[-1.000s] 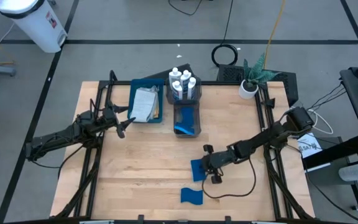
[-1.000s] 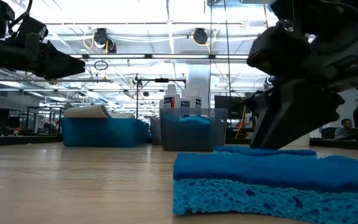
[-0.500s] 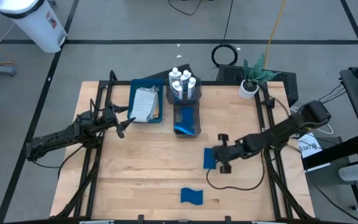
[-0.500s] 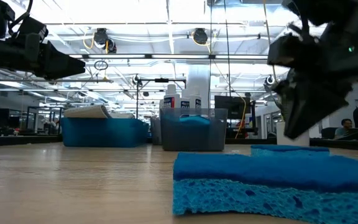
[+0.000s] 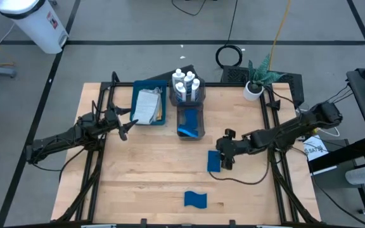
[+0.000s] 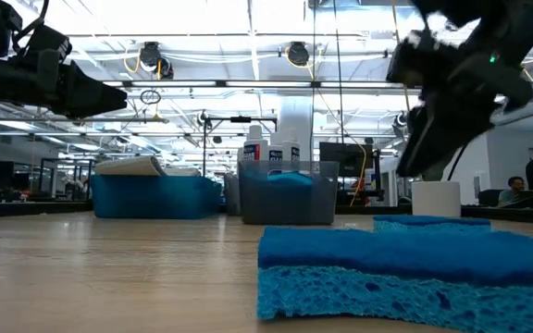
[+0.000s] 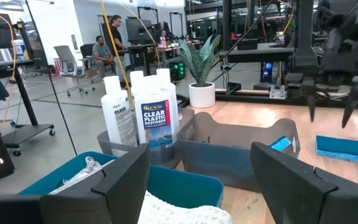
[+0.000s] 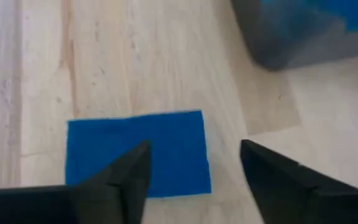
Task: Pick & Place Kitchen Items
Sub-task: Put the blue sponge into the bottom black bin
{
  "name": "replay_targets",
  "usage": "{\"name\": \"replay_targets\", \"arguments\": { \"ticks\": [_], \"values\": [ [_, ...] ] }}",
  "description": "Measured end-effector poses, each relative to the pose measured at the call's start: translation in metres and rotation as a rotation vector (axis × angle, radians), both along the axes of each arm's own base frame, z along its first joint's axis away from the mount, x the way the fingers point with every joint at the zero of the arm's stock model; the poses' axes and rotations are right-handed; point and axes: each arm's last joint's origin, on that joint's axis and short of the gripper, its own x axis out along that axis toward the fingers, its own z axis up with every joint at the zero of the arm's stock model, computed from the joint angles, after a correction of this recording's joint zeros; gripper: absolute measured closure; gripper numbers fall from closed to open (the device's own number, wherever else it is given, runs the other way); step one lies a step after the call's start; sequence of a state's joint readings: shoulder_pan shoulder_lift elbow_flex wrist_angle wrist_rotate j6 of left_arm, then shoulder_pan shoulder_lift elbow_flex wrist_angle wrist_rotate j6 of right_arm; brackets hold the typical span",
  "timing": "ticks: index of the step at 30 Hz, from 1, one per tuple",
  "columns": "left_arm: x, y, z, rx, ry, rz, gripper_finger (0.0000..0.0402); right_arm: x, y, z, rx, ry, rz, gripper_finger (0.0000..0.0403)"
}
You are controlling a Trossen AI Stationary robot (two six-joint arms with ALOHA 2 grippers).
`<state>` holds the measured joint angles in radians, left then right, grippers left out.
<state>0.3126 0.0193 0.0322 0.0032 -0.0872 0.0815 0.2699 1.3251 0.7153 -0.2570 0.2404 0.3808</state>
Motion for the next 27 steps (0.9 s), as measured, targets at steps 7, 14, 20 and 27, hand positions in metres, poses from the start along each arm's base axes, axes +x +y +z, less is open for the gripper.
{"name": "replay_targets", "arguments": {
  "ticks": [7, 14, 20, 27],
  "values": [
    [0.0, 0.0, 0.0, 0.0, 0.0, 0.0, 0.0119, 0.013, -0.012, -0.035, 0.064, 0.065, 0.033, 0.0115],
    [0.0, 0.0, 0.0, 0.0, 0.001, -0.001, 0.0119, 0.02, -0.023, -0.051, 0.168, 0.115, 0.069, 0.0139],
    [0.0, 0.0, 0.0, 0.0, 0.0, -0.001, 0.0119, 0.019, -0.027, -0.049, 0.167, 0.11, 0.103, 0.0204],
    [0.0, 0.0, 0.0, 0.0, 0.0, 0.0, 0.0119, 0.019, -0.028, -0.049, 0.139, 0.114, 0.139, 0.0299]
  ]
}}
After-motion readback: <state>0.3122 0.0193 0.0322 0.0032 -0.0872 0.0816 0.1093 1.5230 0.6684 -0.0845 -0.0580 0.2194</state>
